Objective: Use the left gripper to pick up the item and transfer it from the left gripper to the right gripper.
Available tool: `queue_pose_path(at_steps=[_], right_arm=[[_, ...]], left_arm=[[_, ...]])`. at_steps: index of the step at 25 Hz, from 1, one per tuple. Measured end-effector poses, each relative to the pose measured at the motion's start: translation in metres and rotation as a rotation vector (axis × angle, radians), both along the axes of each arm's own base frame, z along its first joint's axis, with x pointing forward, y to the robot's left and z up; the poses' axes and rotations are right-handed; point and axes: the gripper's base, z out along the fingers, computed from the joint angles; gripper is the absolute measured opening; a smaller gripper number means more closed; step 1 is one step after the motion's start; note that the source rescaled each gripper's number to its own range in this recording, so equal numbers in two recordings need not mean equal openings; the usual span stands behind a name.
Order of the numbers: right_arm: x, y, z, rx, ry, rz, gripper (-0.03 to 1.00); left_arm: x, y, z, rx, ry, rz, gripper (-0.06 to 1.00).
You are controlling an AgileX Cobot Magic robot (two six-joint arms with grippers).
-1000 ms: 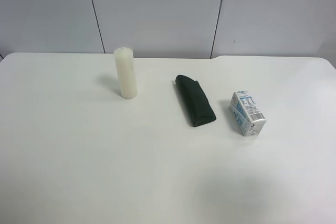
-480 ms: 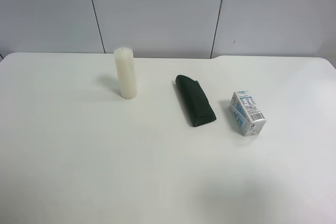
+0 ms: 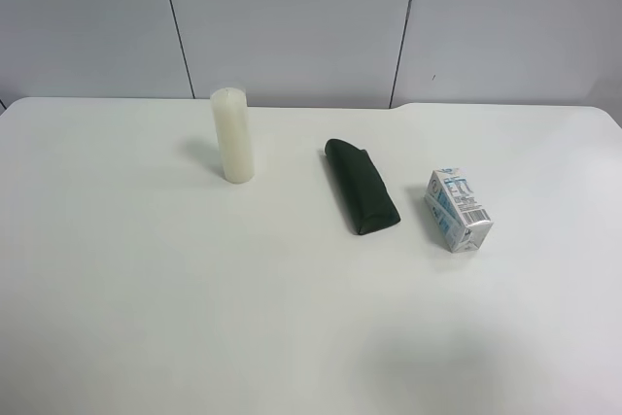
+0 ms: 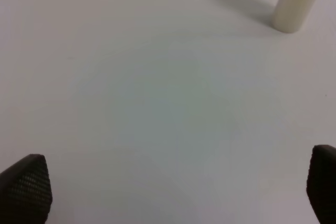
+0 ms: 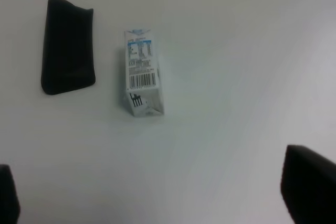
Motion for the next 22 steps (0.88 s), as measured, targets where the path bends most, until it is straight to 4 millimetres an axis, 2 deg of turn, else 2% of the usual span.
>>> queue_pose_path(at_steps=[12,22], right_arm=[[0.0000,0.0000,0.0000,0.000,0.000,0.000,1.00],[0.0000,0.0000,0.0000,0.000,0.000,0.000,1.00]], left_arm=[[0.0000,0.0000,0.0000,0.000,0.000,0.001,1.00],[0.0004,-0.0004,0.0000,0.000,0.000,0.071,1.00]])
